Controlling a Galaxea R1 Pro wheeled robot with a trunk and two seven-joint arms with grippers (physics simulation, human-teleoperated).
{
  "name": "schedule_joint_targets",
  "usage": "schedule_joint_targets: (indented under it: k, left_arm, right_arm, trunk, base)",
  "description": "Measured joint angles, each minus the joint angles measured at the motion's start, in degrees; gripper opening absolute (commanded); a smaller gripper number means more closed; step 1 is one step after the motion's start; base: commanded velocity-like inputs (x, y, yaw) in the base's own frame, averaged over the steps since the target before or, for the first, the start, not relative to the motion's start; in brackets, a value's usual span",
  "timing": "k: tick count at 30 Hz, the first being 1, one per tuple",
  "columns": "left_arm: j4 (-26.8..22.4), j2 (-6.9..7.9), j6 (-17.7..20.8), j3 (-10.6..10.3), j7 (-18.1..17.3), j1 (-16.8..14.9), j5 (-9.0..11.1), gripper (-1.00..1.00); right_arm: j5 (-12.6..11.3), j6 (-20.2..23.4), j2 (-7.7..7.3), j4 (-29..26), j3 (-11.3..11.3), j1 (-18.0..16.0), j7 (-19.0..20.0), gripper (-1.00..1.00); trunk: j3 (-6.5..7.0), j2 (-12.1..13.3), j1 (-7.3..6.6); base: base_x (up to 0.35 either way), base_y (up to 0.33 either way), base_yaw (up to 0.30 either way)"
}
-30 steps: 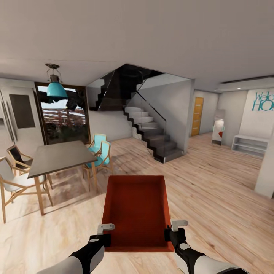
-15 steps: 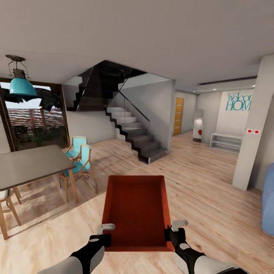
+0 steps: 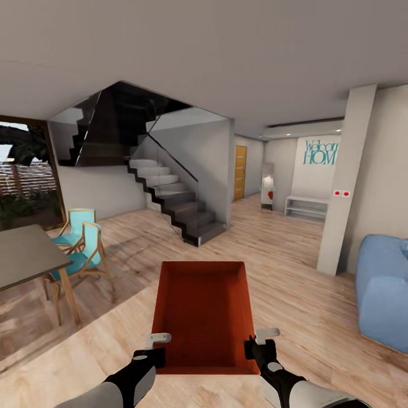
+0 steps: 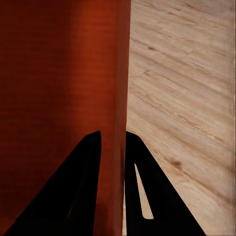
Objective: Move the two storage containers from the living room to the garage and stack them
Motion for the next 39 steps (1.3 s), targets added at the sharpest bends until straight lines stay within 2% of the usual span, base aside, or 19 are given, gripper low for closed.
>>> schedule_joint_targets:
  k: [20, 39]
  left_arm:
    - [0.00, 0.00, 0.22, 0.14, -0.03, 0.00, -0.15, -1.00]
    - [-0.01, 0.01, 0.23, 0.22, -0.05, 0.01, -0.21, -1.00]
  right_arm:
    - [0.01, 0.20, 0.00, 0.00, -0.03, 0.00, 0.01, -1.00]
    - [0.29, 0.25, 0.02, -0.03, -0.24, 0.01, -0.03, -1.00]
  trunk:
    - [-0.62, 0.00, 0.00]
    - [-0.77, 0.00, 0.00]
  base:
    - [0.321, 0.000, -0.254]
    - [0.321, 0.000, -0.018]
